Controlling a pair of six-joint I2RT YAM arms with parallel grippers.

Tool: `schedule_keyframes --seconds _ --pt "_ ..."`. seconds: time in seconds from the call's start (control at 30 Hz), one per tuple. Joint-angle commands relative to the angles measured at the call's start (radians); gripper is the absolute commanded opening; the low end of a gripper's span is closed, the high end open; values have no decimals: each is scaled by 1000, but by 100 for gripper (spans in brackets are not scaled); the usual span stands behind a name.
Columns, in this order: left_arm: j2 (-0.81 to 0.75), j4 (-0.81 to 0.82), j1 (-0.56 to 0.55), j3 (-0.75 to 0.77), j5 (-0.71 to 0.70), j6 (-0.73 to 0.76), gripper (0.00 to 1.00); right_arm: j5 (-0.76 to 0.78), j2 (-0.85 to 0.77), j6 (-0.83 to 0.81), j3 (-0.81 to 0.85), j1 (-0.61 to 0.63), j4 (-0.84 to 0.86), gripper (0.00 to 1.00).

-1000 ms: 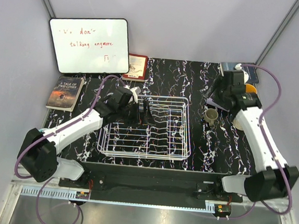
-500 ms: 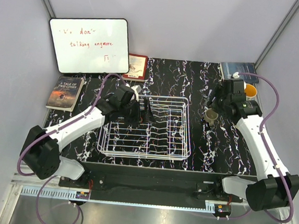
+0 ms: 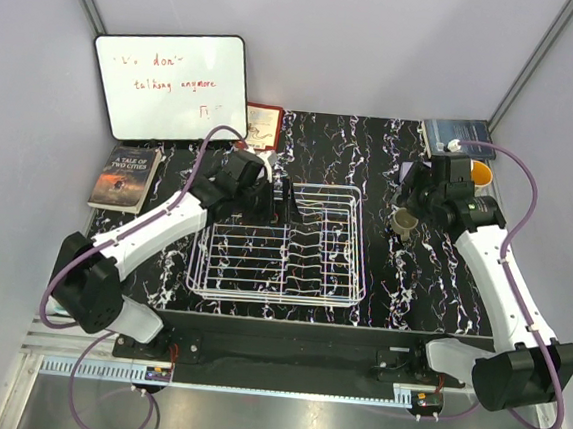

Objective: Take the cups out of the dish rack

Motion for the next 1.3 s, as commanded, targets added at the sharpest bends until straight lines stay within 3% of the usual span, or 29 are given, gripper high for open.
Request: schedule_keyframes --seconds 0.0,0.5,0.83,1.0,1.27 --pt "18 -3 2 78 -17 41 98 -2 17 -23 68 3 29 74" --pt "63 -40 3 153 -20 78 97 166 192 -34 286 3 60 75" --pt "150 -70 3 310 -12 87 97 77 373 -22 443 -64 92 78" --pt "140 -79 3 296 -24 85 97 -41 528 49 588 -173 69 83" --pt "126 -92 2 255 -31 84 97 -51 718 60 735 -290 51 90"
